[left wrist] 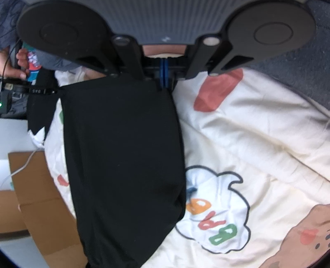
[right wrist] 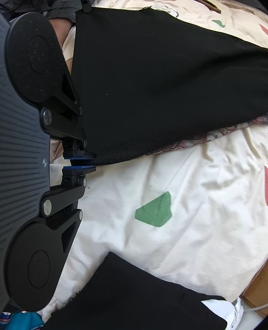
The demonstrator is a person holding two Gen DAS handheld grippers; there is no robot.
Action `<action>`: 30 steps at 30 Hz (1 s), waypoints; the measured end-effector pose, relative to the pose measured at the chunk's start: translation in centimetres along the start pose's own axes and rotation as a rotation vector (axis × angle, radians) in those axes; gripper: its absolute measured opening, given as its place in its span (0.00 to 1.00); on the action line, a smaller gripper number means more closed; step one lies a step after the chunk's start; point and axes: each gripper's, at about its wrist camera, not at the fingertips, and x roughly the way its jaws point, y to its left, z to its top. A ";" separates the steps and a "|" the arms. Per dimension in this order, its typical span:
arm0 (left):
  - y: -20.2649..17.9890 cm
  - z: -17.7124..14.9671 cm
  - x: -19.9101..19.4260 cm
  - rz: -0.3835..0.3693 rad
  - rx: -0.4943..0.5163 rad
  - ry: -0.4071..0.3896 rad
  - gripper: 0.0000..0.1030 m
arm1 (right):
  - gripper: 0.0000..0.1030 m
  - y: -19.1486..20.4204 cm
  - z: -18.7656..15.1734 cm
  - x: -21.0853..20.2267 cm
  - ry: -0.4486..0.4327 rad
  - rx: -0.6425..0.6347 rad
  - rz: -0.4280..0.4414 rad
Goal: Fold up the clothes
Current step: 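Open both grippers and release the folded pants edge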
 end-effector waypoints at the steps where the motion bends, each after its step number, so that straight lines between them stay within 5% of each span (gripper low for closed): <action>1: 0.1 0.0 0.2 0.002 -0.006 0.001 0.02 | 0.05 0.0 -0.2 0.2 -0.003 0.004 0.002; 7: -0.1 0.3 1.1 0.021 -0.030 0.034 0.11 | 0.09 -0.7 -0.5 1.4 -0.027 0.049 -0.016; 12: -0.4 1.5 -0.1 0.037 -0.036 0.001 0.27 | 0.25 -1.2 0.0 1.9 -0.031 0.039 -0.012; 30: -5.4 9.8 -4.8 0.092 0.090 -0.122 0.37 | 0.33 1.3 4.1 -2.2 -0.269 0.035 0.005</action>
